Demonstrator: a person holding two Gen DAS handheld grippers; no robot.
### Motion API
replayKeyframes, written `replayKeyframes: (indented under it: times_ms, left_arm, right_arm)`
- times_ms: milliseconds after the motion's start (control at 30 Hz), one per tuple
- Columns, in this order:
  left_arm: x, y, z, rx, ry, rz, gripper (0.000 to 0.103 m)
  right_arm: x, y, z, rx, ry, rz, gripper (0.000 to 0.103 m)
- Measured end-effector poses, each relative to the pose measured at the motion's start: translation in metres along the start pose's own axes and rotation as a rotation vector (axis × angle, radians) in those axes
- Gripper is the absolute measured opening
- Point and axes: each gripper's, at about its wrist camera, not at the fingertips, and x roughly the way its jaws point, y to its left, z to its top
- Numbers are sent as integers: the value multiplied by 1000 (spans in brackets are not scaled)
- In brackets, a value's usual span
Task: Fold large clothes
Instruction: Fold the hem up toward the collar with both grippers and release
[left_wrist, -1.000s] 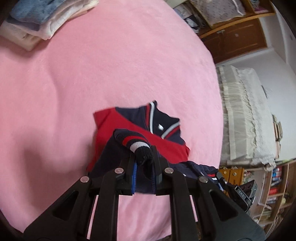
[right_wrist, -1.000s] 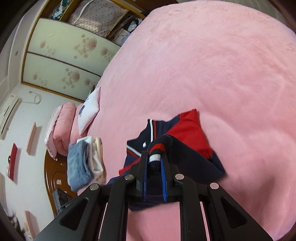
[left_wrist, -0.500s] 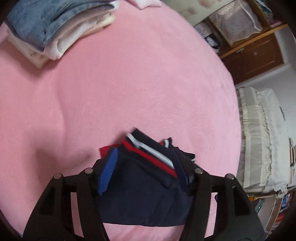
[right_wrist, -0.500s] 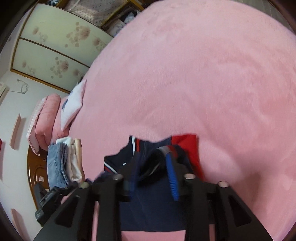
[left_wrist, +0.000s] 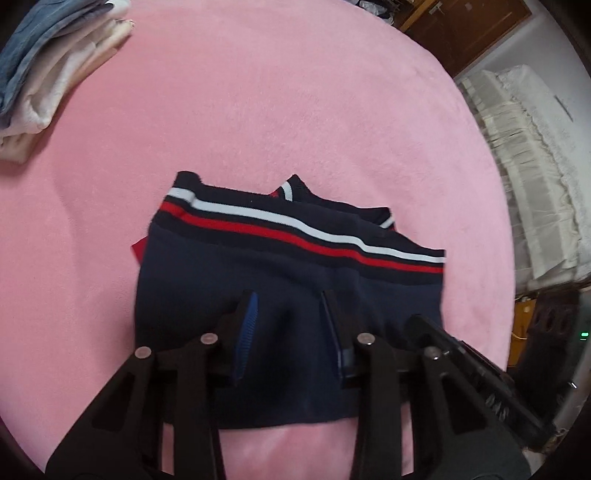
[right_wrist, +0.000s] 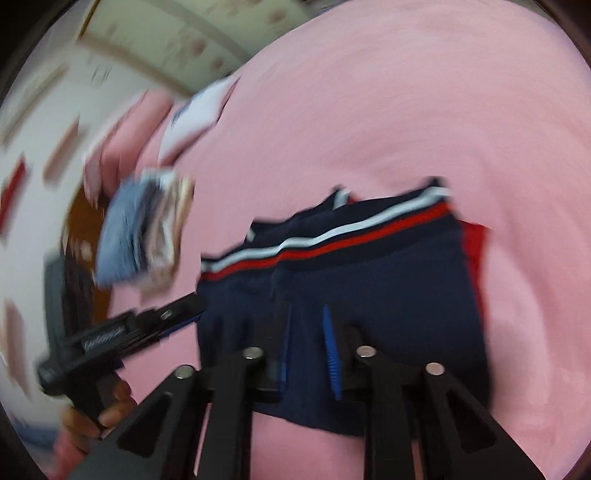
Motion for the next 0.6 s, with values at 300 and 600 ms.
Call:
replayKeyframes:
  times_ms: [300,600]
  left_arm:
    - [40,4,5,39,-56,72,29]
    - [48,13,2,31,-119,141,28]
  right_arm:
    - [82,34,11,-238,120,-99,8]
    - [97,33,6,-324,140,-236,4]
